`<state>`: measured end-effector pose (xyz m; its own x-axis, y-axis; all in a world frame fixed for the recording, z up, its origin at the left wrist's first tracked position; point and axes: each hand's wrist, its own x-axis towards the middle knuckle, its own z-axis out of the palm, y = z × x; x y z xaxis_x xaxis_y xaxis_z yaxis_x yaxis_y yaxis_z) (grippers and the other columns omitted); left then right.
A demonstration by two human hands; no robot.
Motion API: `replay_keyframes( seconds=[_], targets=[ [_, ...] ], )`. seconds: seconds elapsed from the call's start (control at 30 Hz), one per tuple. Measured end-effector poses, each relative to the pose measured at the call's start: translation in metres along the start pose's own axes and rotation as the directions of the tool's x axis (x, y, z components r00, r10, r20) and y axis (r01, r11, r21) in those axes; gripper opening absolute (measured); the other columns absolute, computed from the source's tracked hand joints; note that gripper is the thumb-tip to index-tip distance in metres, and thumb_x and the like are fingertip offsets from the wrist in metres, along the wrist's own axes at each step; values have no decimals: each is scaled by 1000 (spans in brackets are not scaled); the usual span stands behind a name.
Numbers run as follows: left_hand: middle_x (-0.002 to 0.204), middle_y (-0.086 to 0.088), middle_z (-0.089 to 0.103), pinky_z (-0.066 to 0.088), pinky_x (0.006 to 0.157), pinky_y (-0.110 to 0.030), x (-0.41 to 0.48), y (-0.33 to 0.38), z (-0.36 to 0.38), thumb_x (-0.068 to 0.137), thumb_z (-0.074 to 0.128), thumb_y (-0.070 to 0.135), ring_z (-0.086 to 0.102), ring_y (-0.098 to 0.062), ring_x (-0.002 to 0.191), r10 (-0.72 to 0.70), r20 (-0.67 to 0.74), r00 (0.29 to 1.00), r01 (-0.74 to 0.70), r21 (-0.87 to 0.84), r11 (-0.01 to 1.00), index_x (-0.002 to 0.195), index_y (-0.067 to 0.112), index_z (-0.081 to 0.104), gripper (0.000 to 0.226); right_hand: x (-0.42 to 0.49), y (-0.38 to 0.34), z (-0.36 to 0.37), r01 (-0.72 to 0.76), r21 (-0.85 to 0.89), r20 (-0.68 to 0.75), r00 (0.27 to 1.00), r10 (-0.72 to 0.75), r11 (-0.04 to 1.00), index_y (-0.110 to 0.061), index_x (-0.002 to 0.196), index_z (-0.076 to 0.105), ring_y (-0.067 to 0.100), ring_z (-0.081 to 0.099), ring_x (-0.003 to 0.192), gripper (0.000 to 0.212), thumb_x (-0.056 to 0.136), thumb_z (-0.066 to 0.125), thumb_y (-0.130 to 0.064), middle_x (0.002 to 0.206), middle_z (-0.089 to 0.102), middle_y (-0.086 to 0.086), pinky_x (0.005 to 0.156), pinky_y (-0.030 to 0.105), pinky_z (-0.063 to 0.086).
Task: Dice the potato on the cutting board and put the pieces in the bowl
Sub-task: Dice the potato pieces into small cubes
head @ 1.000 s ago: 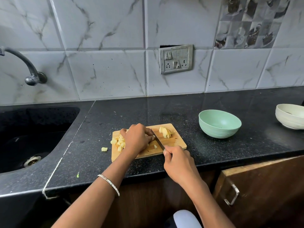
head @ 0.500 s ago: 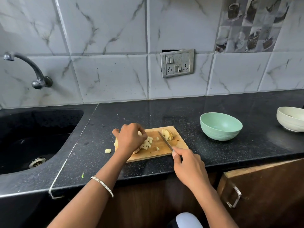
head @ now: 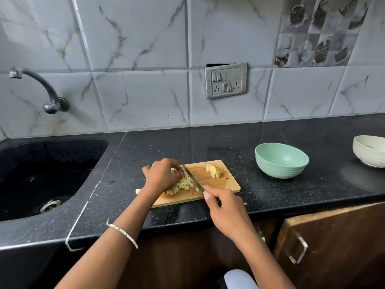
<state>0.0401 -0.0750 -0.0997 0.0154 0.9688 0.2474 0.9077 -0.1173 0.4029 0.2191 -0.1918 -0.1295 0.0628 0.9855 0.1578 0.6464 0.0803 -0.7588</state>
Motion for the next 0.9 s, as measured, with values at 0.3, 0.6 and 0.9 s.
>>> replay_keyframes(
  seconds=[0.3,0.6,0.9],
  targets=[
    [113,15,69,30,93,-40,-8,25,6,92,62,40,54,-17,119,132,-121,984,-143,-83,986,98,38,71,11,4,18,-34,-56,-108,-141,989,40,993,-40,138,59,25,53,128,36,104,46,-40,137,62,-10,101,38,45],
    [93,14,72,29,91,-44,-1,74,45,82,69,50,53,-19,111,97,-33,995,-99,-61,993,92,35,75,20,-1,35,-47,-23,0,-158,987,23,1000,-45,132,62,21,66,99,33,102,50,-42,87,57,-19,85,32,50],
    [75,10,66,26,90,-43,1,62,42,79,66,43,53,-18,106,36,-52,998,-37,-27,999,74,26,70,18,1,42,-45,-7,73,-158,987,18,997,-41,131,64,5,54,87,32,101,53,-43,76,52,-23,87,30,50]
  ],
)
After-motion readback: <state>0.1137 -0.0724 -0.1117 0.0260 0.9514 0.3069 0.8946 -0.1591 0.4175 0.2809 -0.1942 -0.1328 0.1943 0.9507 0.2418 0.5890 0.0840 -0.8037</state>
